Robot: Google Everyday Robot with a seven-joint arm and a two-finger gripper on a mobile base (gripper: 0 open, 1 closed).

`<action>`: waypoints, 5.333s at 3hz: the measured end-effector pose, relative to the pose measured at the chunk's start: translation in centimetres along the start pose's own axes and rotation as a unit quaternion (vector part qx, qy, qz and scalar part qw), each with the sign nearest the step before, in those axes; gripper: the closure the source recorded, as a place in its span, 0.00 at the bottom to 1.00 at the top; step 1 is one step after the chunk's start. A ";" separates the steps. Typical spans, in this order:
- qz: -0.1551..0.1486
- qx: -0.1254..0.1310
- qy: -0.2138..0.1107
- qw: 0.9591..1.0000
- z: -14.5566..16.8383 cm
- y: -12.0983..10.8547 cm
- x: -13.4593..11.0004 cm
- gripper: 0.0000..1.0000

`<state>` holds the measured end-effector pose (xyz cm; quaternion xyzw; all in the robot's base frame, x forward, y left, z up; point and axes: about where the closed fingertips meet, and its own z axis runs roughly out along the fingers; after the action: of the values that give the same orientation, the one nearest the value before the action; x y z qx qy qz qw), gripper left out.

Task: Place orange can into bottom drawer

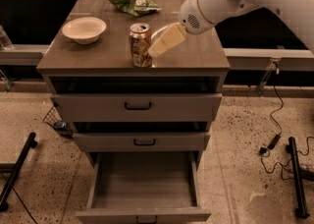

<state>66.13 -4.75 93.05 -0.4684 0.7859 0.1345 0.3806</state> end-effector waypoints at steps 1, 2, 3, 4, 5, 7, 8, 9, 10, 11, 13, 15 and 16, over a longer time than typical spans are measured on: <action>0.022 -0.025 -0.030 0.999 2.8 0.5 -1.9 0.00; 0.031 -0.049 -0.046 0.997 5.2 1.4 -3.4 0.00; 0.032 -0.064 -0.057 0.996 6.4 2.0 -4.3 0.17; 0.024 -0.079 -0.067 0.994 7.0 2.5 -5.3 0.40; 0.012 -0.097 -0.066 0.993 6.7 3.2 -5.4 0.64; -0.033 -0.128 -0.094 0.987 -0.4 10.0 -4.1 1.00; -0.026 -0.126 -0.086 0.988 -1.1 10.3 -2.2 1.00; -0.029 -0.133 -0.097 0.986 0.0 10.5 -1.5 1.00; -0.013 -0.149 -0.133 0.980 2.6 12.0 2.4 1.00; 0.002 -0.163 -0.167 0.972 4.8 14.9 9.5 1.00; -0.020 -0.153 -0.169 0.973 5.8 15.6 14.8 1.00; -0.082 -0.077 -0.190 0.975 12.0 17.0 25.4 1.00; -0.068 -0.089 -0.181 0.977 14.7 17.1 28.2 1.00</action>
Offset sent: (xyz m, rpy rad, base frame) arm 0.0312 0.0836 -0.0166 0.1860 0.0712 0.0645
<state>51.07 -5.30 60.18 -0.5210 0.6549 0.2603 0.4815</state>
